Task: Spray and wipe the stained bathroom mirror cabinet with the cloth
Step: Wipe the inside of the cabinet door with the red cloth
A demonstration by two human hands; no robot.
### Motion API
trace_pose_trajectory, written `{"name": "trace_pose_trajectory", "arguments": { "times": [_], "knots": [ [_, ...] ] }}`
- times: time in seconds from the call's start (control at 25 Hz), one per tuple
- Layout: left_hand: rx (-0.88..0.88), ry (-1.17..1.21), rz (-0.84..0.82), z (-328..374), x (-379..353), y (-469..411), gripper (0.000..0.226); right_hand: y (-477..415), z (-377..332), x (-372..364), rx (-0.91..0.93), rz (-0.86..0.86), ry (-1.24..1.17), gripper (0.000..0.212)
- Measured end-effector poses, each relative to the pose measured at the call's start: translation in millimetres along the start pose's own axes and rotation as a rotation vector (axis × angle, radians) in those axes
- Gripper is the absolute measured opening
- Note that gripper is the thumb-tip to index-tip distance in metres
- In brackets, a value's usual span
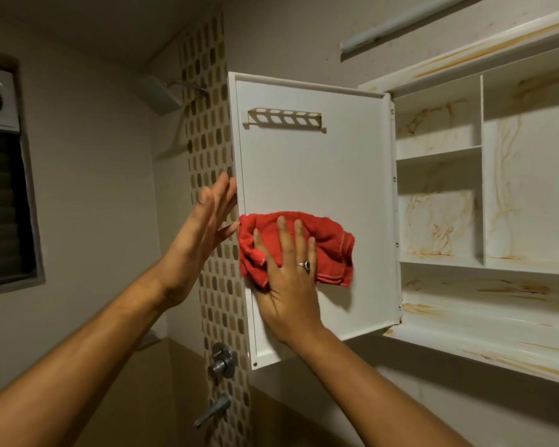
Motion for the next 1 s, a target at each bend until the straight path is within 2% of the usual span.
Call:
{"name": "trace_pose_trajectory", "arguments": {
  "times": [0.08,0.24,0.28,0.4,0.52,0.64,0.72,0.84,1.0],
  "knots": [
    [-0.004,0.003,-0.014,-9,2,10,0.106,35,1,1,0.019,-0.063,-0.016,0.073],
    [-0.007,0.004,-0.038,-21,-3,29,0.105,52,57,22,0.252,-0.193,-0.034,0.065],
    [0.003,0.011,-0.043,-21,-4,29,0.105,40,79,30,0.226,-0.176,-0.036,0.064],
    [0.002,0.025,-0.058,-21,-6,29,0.103,0,157,59,-0.099,-0.025,-0.089,0.075],
    [0.000,0.028,-0.060,-22,-6,32,0.102,15,180,61,-0.239,0.002,-0.082,0.086],
    [0.017,0.031,-0.052,-19,-10,35,0.105,84,167,63,-0.333,-0.076,-0.061,0.090],
    [0.034,0.039,-0.043,-16,-10,36,0.108,112,152,67,-0.265,-0.087,0.015,0.086],
    [0.047,0.054,-0.031,-15,-9,36,0.109,84,101,47,-0.166,-0.074,0.046,0.073],
    [0.034,0.024,-0.020,-21,-9,36,0.104,66,10,8,-0.052,-0.060,0.006,0.071]
  ]
}}
Point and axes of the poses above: each hand's wrist, its own y-axis away from the middle knuckle, its own x-axis out of the back of the hand, z = x × y, the point moved 4 cm from there along -y, towards the middle knuckle, and after that the axes turned 15 degrees about z, right-handed, at the moved point
